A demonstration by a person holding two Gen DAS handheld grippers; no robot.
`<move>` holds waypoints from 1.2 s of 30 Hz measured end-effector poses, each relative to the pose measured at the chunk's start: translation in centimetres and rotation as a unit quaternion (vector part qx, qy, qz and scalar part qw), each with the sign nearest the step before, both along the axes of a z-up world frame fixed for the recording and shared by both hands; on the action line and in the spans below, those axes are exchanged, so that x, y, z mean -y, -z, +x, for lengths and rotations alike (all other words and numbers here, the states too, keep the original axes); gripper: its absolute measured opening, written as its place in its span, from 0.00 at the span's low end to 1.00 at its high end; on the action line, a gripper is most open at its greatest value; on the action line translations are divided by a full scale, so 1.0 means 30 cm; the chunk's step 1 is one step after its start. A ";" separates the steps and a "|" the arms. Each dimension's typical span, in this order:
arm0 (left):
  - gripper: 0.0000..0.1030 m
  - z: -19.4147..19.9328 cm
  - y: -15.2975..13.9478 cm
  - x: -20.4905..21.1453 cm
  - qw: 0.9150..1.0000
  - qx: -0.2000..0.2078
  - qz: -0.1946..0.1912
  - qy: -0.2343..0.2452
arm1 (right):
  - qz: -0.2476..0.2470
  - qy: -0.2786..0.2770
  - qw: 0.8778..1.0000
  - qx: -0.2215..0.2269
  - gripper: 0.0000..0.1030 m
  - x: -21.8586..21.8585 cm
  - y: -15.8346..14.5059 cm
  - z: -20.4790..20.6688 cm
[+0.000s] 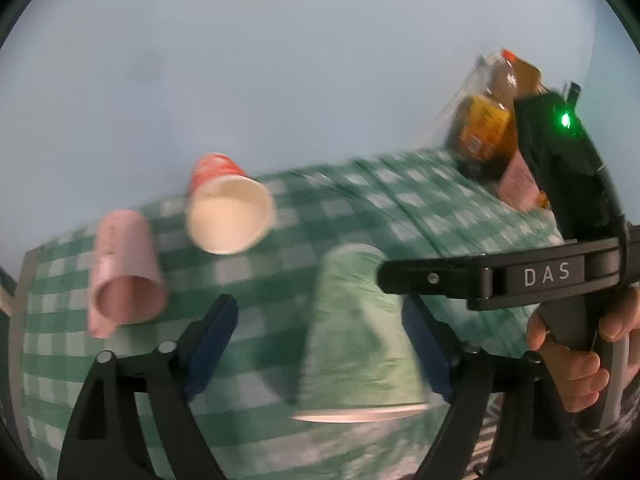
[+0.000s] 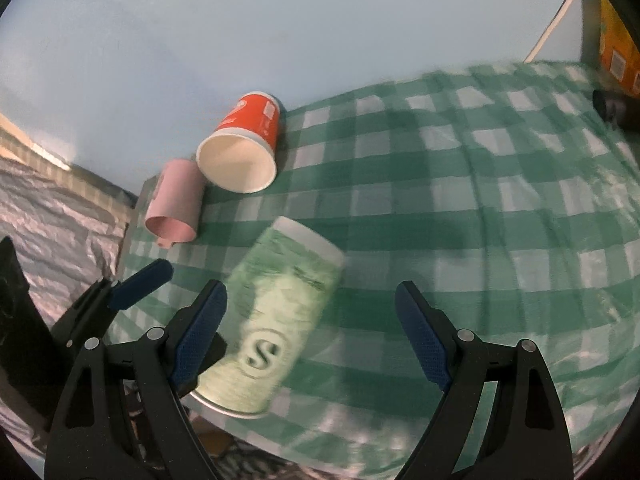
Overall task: Flip cup upside down
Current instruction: 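Lift the green cup with the right tool and rotate it rim-down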
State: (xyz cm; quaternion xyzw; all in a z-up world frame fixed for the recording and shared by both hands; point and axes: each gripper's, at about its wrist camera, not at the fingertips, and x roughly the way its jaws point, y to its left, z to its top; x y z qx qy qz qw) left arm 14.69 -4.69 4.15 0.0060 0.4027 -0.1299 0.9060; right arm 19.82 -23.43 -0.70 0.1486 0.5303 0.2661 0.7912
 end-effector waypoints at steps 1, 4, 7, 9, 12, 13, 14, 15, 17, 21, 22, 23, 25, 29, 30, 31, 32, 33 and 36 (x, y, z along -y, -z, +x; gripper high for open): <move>0.86 -0.001 -0.005 -0.029 1.000 0.010 0.001 -0.014 | 0.002 0.003 1.000 -0.006 0.84 -0.014 0.003 0.005; 0.88 0.004 0.001 -0.098 0.999 0.015 0.002 -0.045 | 0.005 0.018 0.999 -0.027 0.84 -0.045 0.023 0.023; 0.88 0.023 0.036 -0.163 0.998 0.005 0.003 -0.070 | 0.003 0.027 0.998 -0.049 0.84 -0.079 0.056 0.042; 0.88 0.034 0.065 -0.185 0.997 0.000 0.013 -0.078 | 0.000 0.023 0.998 -0.060 0.84 -0.098 0.074 0.053; 0.88 0.045 0.107 -0.214 0.996 -0.010 0.013 -0.086 | -0.008 0.019 0.998 -0.066 0.84 -0.119 0.090 0.065; 0.88 0.052 0.123 -0.223 0.996 -0.017 0.008 -0.087 | -0.009 0.019 0.997 -0.070 0.84 -0.125 0.096 0.071; 0.88 0.052 0.134 -0.229 0.996 -0.019 0.005 -0.088 | -0.011 0.020 0.997 -0.074 0.84 -0.131 0.102 0.076; 0.88 0.058 0.145 -0.234 0.996 -0.022 0.003 -0.090 | -0.012 0.020 0.997 -0.077 0.84 -0.135 0.105 0.080; 0.88 0.060 0.160 -0.236 0.995 -0.024 0.002 -0.092 | -0.013 0.019 0.996 -0.081 0.84 -0.144 0.112 0.090; 0.88 0.063 0.179 -0.240 0.995 -0.025 -0.009 -0.091 | -0.030 0.027 0.995 -0.089 0.84 -0.160 0.130 0.103; 0.88 0.064 0.181 -0.243 0.995 -0.026 -0.010 -0.091 | -0.029 0.028 0.995 -0.094 0.84 -0.162 0.137 0.105; 0.88 0.063 0.182 -0.242 0.995 -0.026 -0.012 -0.092 | -0.026 0.028 0.994 -0.100 0.84 -0.164 0.143 0.110; 0.88 0.063 0.183 -0.240 0.995 -0.024 -0.013 -0.094 | -0.026 0.034 0.993 -0.106 0.84 -0.168 0.150 0.118; 0.88 0.057 0.180 -0.238 0.995 -0.020 -0.012 -0.095 | -0.015 0.043 0.993 -0.111 0.81 -0.166 0.158 0.126; 0.88 0.057 0.180 -0.239 0.995 -0.021 -0.013 -0.095 | -0.011 0.043 0.993 -0.113 0.76 -0.165 0.160 0.125; 0.88 0.058 0.179 -0.241 0.995 -0.022 -0.015 -0.096 | -0.004 0.044 0.993 -0.113 0.73 -0.163 0.160 0.124; 0.88 0.059 0.179 -0.243 0.995 -0.022 -0.015 -0.097 | 0.001 0.046 0.992 -0.113 0.73 -0.159 0.160 0.123; 0.88 0.060 0.179 -0.245 0.995 -0.022 -0.016 -0.098 | 0.004 0.045 0.993 -0.112 0.71 -0.157 0.161 0.122; 0.88 0.061 0.180 -0.247 0.995 -0.025 -0.019 -0.098 | 0.007 0.039 0.994 -0.099 0.69 -0.157 0.154 0.116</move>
